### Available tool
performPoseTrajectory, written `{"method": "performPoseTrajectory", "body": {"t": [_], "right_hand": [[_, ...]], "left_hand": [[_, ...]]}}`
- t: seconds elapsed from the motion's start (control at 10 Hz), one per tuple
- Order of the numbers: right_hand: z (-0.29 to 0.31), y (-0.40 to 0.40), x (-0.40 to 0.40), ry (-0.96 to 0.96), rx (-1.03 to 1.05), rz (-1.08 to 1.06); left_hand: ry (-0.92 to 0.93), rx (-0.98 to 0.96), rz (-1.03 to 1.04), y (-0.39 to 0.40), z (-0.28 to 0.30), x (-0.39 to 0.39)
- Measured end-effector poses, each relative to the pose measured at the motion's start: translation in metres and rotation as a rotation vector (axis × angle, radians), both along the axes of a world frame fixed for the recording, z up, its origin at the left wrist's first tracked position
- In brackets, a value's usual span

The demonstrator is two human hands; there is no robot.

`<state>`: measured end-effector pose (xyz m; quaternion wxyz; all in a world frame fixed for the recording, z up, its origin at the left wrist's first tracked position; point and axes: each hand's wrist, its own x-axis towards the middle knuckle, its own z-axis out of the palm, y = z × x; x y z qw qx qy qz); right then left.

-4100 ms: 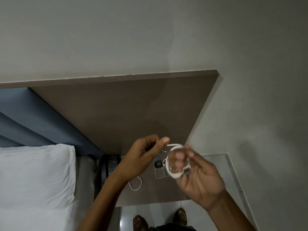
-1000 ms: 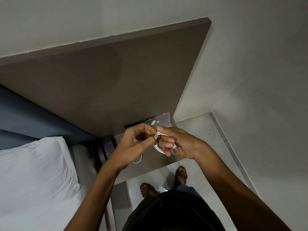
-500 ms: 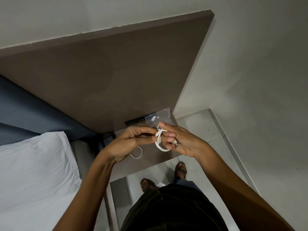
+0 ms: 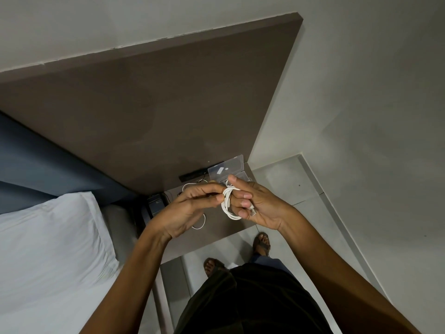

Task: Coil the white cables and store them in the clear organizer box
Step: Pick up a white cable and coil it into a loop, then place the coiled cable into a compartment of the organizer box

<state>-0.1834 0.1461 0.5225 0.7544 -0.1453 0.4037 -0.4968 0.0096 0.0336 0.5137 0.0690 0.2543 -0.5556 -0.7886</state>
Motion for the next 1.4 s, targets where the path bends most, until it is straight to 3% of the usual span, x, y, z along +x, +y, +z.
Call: {"method": "performPoseTrajectory", "body": {"t": [0.2,0.4,0.6,0.8,1.1,1.3,1.4], "right_hand": [[-0.009,0.0,0.001,0.099,0.047,-0.042],[-0.024,-0.003,-0.013,-0.055,0.083,-0.182],[-0.033,-0.004,-0.044,0.026,0.082,-0.11],[-0.037,-0.012,-0.079,-0.094,0.083,-0.124],[-0.063,-0.018,-0.141,0.177,0.13,-0.049],[-0.082,-0.024,-0.164,0.168,0.17,-0.08],[-0.098,-0.025,-0.172,0.101,0.188,-0.099]], "left_hand": [[-0.053,-0.03,0.02,0.003,-0.004,-0.002],[-0.038,-0.126,0.149,0.015,-0.008,-0.017],[-0.076,-0.165,0.232,0.015,-0.011,-0.047],[-0.127,-0.067,0.242,0.012,-0.008,-0.088],[-0.135,0.067,0.339,0.024,-0.024,-0.144],[-0.285,-0.048,0.467,0.035,-0.041,-0.18],[-0.323,0.016,0.477,0.039,-0.049,-0.195]]}}
